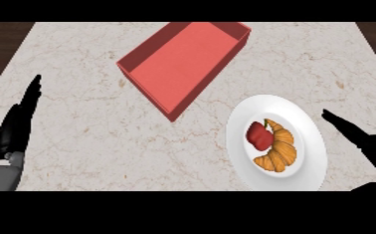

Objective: Pick the croissant from the plate and place it in the cardboard box

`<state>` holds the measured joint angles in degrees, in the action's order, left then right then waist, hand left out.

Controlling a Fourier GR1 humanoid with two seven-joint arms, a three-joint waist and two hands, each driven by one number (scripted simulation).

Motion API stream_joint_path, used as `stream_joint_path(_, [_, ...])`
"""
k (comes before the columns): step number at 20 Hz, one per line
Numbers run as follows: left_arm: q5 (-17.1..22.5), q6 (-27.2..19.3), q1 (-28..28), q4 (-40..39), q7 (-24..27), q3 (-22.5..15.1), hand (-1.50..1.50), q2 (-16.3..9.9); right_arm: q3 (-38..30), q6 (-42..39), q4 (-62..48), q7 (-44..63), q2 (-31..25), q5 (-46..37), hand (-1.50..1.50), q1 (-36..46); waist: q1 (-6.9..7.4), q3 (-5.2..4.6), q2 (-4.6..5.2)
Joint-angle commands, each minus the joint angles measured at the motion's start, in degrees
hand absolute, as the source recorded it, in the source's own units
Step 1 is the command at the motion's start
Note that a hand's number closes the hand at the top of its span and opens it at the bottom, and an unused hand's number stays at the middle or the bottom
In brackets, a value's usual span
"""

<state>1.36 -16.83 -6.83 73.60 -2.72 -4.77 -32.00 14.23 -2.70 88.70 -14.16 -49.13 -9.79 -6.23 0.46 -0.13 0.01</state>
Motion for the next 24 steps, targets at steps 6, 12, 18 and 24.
stream_joint_path(6, [-0.79,2.13,0.21,-1.19,1.36,1.8,0.0,0.77,8.78,-11.8,6.0,23.56,5.43,-5.68,-1.5,10.4,0.04,0.07,0.01])
stream_joint_path(12, [-5.01,0.93,-0.53,-1.45,0.73,2.48,0.0,4.06,5.11,-18.68,-1.07,22.26,7.98,-10.05,-1.5,15.96,-0.38,0.11,-0.01])
stream_joint_path(18, [-8.17,0.42,1.66,2.52,-1.91,2.87,0.0,7.89,4.25,-17.9,-1.15,21.38,14.53,-16.5,-1.5,13.54,-0.41,0.13,-0.05])
stream_joint_path(24, [-7.94,5.03,-0.2,-3.49,2.98,8.41,0.0,6.9,2.44,-21.48,4.61,22.03,18.06,-18.16,-1.5,10.3,-0.71,0.11,-0.04])
